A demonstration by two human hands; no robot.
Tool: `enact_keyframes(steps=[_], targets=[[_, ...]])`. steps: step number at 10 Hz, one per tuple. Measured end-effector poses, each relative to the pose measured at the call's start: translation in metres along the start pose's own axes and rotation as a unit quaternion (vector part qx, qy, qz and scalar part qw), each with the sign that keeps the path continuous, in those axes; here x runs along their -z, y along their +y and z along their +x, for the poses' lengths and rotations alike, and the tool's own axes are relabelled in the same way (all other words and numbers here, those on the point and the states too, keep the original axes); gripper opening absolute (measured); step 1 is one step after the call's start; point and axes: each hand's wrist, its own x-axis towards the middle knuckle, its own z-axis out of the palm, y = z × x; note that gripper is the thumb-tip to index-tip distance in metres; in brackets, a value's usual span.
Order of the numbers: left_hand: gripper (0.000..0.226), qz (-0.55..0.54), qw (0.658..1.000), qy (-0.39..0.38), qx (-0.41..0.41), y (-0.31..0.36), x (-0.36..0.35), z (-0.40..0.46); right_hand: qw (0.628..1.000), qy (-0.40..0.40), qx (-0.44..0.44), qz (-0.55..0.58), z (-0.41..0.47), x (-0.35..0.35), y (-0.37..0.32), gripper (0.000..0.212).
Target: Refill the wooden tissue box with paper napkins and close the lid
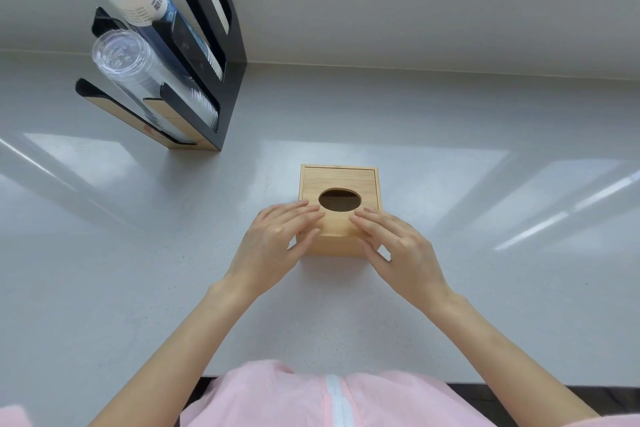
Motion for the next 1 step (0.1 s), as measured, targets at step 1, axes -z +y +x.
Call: enact_keyframes(steps=[1], targets=[[0.041,0.01,0.998,-0.007,0.065,0.0017,0.0002,0.0077,0.994,-0.086,-0.061,0.02,0.0091,0.0016,0.0011,0.042]])
